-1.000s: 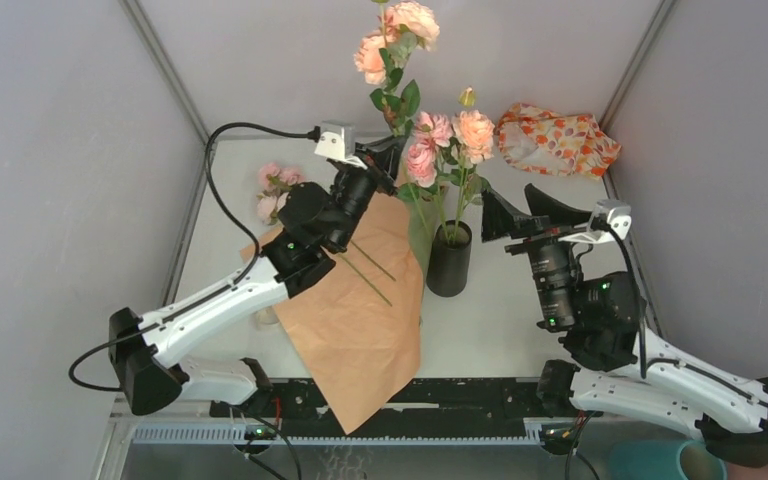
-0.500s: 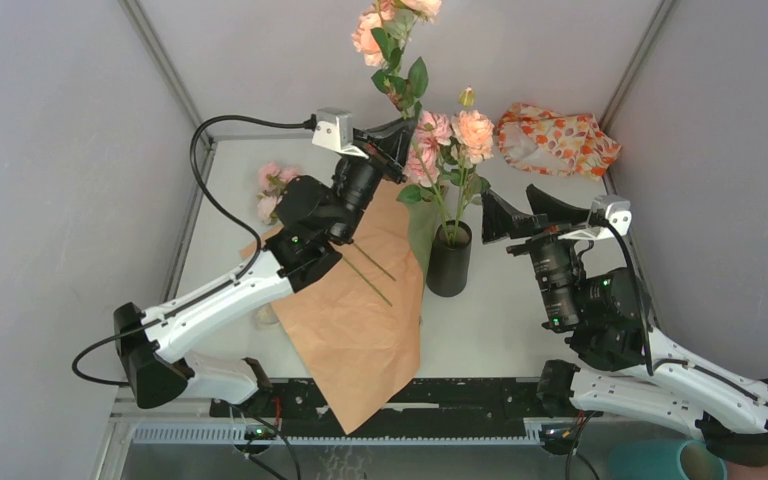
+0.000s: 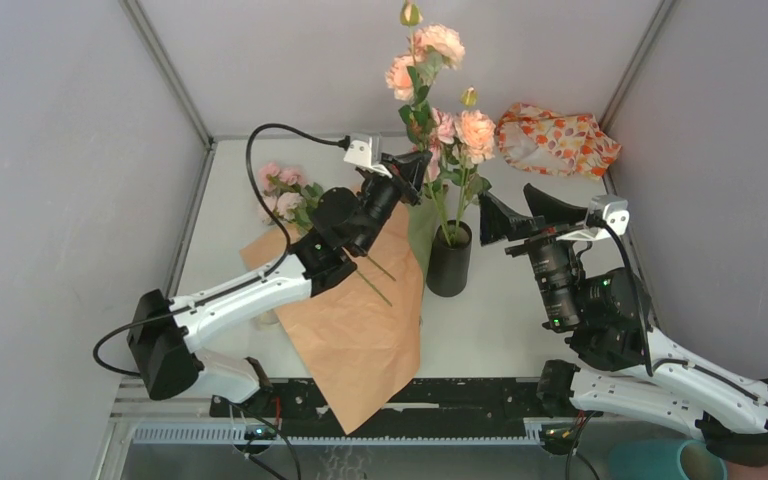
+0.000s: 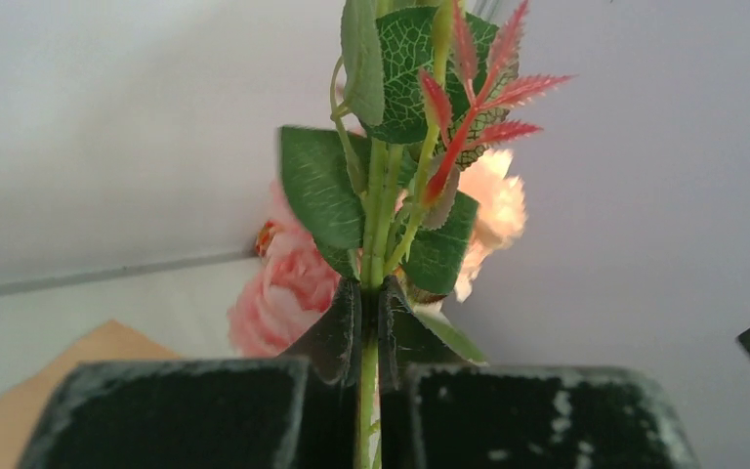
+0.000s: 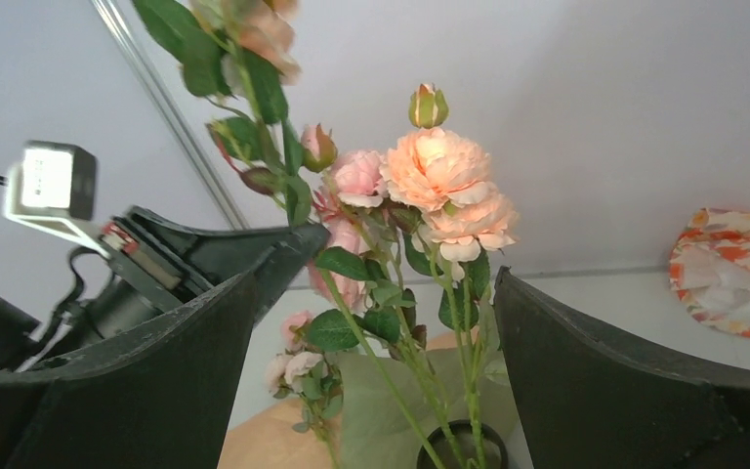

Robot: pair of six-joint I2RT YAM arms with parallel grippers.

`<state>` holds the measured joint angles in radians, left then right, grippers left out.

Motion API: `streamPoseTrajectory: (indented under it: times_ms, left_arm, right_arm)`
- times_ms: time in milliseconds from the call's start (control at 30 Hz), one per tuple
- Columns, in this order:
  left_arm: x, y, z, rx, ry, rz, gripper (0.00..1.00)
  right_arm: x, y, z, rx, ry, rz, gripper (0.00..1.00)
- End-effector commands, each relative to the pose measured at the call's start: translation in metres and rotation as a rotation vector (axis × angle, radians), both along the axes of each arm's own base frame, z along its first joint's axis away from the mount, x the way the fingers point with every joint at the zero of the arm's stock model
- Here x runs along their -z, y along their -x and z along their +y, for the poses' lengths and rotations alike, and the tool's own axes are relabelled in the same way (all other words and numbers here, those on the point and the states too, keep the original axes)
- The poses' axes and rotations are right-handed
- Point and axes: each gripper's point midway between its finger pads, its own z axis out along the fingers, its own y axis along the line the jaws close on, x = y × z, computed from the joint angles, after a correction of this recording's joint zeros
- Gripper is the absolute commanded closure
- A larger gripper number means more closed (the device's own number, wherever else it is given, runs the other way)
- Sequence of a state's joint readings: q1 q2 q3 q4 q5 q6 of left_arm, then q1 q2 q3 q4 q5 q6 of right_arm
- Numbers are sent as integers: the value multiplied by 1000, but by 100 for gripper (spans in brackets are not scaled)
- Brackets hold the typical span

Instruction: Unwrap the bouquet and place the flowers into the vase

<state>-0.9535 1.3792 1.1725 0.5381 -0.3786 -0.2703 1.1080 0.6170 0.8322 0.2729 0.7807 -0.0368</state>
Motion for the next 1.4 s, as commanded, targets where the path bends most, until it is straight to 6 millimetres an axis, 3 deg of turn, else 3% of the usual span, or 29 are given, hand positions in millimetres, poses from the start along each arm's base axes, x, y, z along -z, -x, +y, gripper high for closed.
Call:
streamPoseTrajectory:
  times_ms: [0,67,267,500,733,1000,1167,1367]
  left_arm:
    - [11,4,-9,34,37,18,98]
    - [20,5,-12,36,26,32,91]
    - [35,16,-22,67,-2,57,57]
    - [50,33,-14,80,-15,95,43]
    - [54,48,27,11,-13,118,33]
    - [21,67,118,-167,80,110,30]
    - [-4,81,214,-421,195,165,31]
    - [9,104,329,-901,235,293,32]
  right_arm:
    - [-20,8,-4,-33,-35,-48,0]
    - [-20,8,-2,-38,-30,-50,1]
    - [-21,8,4,-53,-17,-62,0]
    - [-25,9,11,-81,0,-69,0]
    - [-37,9,31,-131,24,-80,0]
    - [-45,5,75,-223,91,-57,0]
    - [-48,4,127,-324,203,-30,0]
    - [-23,8,214,-527,404,114,0]
